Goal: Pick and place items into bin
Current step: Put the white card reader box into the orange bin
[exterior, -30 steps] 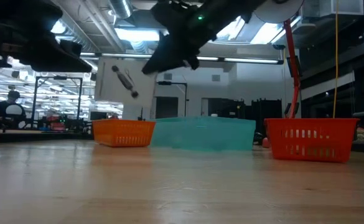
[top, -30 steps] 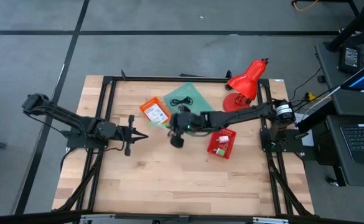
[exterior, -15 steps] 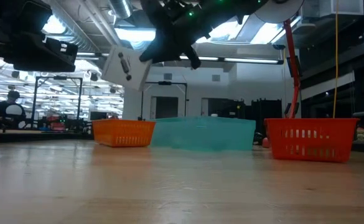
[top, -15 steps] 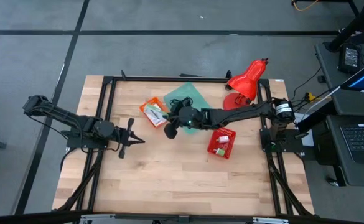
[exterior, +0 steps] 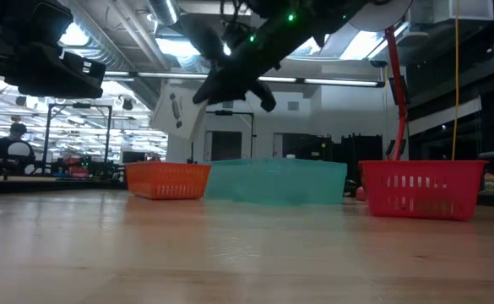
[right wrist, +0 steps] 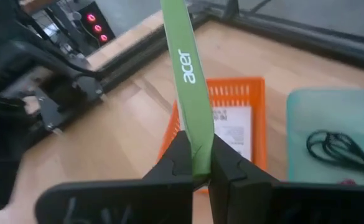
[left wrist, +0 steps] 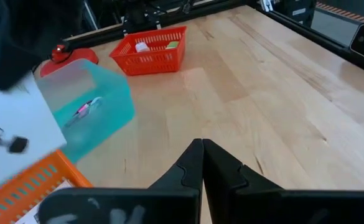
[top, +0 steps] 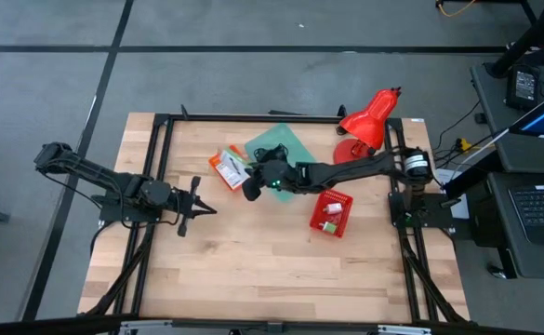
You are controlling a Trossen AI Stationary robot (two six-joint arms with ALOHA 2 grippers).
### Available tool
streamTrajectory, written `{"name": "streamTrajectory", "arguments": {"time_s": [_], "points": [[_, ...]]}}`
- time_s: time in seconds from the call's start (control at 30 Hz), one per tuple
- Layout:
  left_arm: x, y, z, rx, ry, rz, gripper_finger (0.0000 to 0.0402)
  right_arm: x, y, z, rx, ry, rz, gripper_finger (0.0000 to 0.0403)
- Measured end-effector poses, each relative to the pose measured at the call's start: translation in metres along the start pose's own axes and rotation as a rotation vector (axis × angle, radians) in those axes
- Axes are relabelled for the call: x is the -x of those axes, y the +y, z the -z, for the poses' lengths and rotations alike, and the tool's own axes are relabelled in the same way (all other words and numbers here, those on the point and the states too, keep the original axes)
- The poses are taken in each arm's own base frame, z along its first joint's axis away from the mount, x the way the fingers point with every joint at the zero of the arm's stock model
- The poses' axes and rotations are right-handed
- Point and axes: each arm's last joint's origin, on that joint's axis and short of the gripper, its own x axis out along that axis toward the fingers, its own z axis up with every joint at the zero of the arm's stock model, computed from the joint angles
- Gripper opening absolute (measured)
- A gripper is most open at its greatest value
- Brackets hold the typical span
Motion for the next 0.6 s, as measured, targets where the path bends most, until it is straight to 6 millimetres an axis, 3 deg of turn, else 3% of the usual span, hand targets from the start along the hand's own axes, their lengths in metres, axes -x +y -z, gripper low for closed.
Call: {"name": "streamTrajectory", "arguments": {"time_s": [0.33, 0.6], "points": [[0.0, 0.0, -0.001, -0.048, -0.008, -0.002, 0.0002, -0.005, 0.0, 0.004, -0.067, -0.002, -0.001, 0.0004], [0.0, 0.0, -0.001, -0.058, -0.007, -0.002, 0.0002, -0.027, 0.003, 0.011, -0.053, -0.006, 0.02, 0.0004]]}}
